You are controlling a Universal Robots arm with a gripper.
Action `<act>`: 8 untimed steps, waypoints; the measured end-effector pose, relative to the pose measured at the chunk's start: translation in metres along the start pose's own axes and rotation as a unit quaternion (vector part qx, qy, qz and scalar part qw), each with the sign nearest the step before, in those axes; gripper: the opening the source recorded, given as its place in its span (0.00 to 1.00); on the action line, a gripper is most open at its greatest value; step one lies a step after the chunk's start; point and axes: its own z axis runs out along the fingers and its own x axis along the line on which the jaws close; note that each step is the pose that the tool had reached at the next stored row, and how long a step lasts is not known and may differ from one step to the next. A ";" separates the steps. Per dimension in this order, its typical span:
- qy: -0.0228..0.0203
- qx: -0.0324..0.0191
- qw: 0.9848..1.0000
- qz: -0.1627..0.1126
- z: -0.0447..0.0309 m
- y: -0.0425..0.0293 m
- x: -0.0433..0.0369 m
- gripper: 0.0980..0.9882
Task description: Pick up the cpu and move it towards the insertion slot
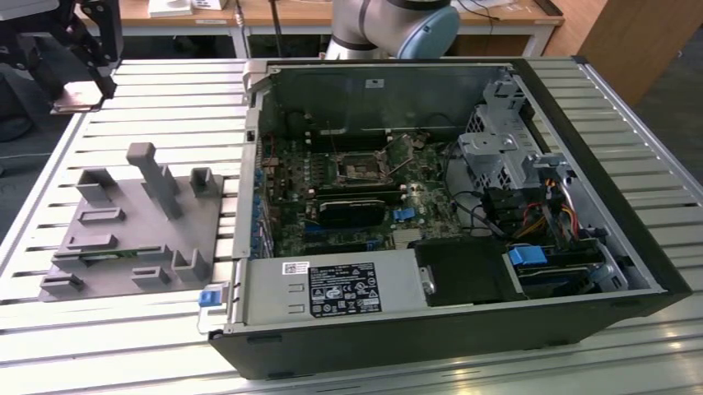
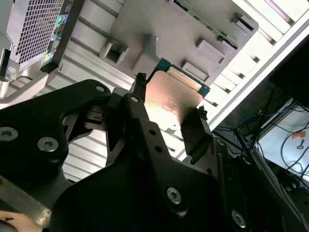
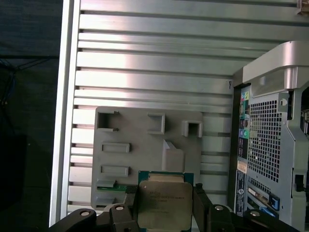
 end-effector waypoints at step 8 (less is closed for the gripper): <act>0.000 0.000 1.000 0.000 -0.0001 0.0001 -0.0061 0.50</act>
